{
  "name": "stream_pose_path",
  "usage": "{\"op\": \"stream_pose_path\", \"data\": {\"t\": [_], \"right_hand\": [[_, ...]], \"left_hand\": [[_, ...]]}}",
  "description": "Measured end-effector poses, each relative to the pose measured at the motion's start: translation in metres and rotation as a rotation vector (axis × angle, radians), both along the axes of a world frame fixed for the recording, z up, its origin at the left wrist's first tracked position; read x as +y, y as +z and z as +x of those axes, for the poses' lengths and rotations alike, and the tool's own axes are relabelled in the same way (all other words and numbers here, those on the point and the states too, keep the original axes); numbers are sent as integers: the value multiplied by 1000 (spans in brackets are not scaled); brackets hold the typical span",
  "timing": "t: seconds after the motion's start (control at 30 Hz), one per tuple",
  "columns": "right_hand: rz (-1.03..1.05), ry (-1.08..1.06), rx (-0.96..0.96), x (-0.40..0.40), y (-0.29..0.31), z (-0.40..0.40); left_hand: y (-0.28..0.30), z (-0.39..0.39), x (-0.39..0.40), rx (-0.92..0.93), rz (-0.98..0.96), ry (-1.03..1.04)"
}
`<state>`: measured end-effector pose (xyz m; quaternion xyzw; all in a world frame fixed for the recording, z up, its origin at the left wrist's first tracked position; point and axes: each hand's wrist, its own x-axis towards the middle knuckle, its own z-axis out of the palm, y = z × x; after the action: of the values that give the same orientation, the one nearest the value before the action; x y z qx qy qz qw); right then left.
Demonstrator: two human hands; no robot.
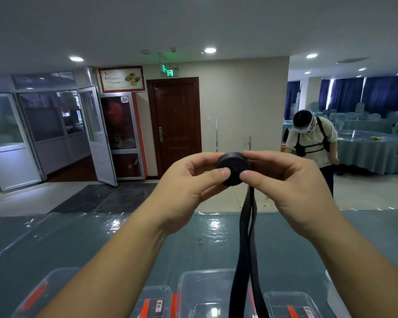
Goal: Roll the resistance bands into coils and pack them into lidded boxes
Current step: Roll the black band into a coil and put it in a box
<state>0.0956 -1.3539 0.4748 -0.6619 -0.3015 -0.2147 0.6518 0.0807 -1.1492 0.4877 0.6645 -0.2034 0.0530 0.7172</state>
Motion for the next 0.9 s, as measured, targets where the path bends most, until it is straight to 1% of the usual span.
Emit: {"op": "stream_pose_path", "data": {"t": [0.03, 0.1, 0.2, 0.23, 0.27, 0.37, 0.43, 0.5, 0.6, 0.63, 0.67, 0.7, 0.77, 0.83, 0.9], "right_hand": [[1, -5, 4, 1, -1, 0], [-60, 2, 19, -2, 0, 0], [-214, 29, 37, -8, 4, 0], [-207, 31, 31, -8, 5, -1], [-161, 30, 15, -7, 5, -1], [-20, 4, -16, 0, 2, -1], [11, 3, -12, 0, 0, -1], [-23, 23, 9, -3, 3, 0], [-154, 54, 19, -6, 7, 0], [-156, 53, 17, -5, 8, -1], [-127, 41, 5, -4, 7, 0], [-77, 19, -2, -3, 7, 0], [-2, -22, -11, -1, 5, 1], [-10, -26, -11, -2, 4, 2], [-46, 2, 8, -5, 4, 3]], "left_hand": [[-3, 2, -2, 16, -49, -2], [-5, 3, -2, 18, -31, 10], [2, 0, 5, -72, 226, 76], [4, 0, 6, -94, 258, 93], [3, 0, 5, -95, 219, 95], [-3, 2, -5, -34, -41, 31], [-9, 5, -10, -17, -124, 17], [-7, 5, -9, -28, -78, 24], [5, 1, -2, -96, 187, 64], [10, 0, -1, -120, 236, 82], [13, 0, 0, -129, 235, 97], [15, 0, 0, -121, 191, 102], [14, 0, -3, -56, 46, 80], [10, 1, -5, -3, -39, 59], [9, 0, -4, 14, -15, 56]]}}
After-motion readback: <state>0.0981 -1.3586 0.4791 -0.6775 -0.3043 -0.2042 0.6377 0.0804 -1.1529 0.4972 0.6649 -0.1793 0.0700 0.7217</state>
